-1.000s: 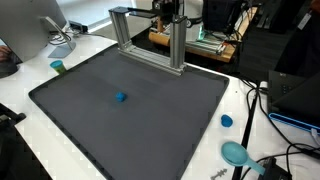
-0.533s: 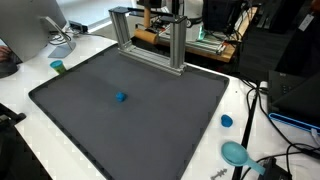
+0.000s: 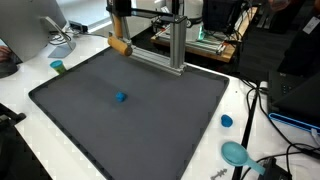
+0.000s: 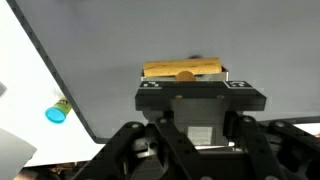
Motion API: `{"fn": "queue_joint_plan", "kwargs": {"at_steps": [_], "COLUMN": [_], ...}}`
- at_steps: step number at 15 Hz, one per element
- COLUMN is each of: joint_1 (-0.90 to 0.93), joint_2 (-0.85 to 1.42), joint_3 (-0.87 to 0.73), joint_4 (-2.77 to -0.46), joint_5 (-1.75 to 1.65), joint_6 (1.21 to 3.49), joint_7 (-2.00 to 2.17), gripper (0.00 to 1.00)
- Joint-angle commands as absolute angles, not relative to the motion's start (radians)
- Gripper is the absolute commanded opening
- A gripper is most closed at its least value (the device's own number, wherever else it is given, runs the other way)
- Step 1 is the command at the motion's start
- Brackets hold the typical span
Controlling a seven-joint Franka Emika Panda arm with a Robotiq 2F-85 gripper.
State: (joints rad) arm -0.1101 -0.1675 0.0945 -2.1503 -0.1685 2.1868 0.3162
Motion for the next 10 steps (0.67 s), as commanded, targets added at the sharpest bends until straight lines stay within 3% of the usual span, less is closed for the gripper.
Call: {"fn": "queue_joint_plan", "kwargs": {"at_steps": [1,2,6,7,10], "joint_1": [-0.065,-0.061,-0.040,-0.036,-0.007], "joint_2": [0.033,-0.053,0.046,0.017,0.042], "joint_3": [0.082,0.065,0.057,0.060,0.069], "joint_4": [-1.939,-2.054,-1.966,-1.996,-2.006], "joint_5": [-0.162,-0.173,-0.168,-0.169,-0.145], "joint_6": [2.097,2.167,2.135,2.146,2.134], "joint_7": [0.378,0.356,0.367,0.385,0.415], "gripper": [0.22,0.47,0.47,0.22,0.22]}}
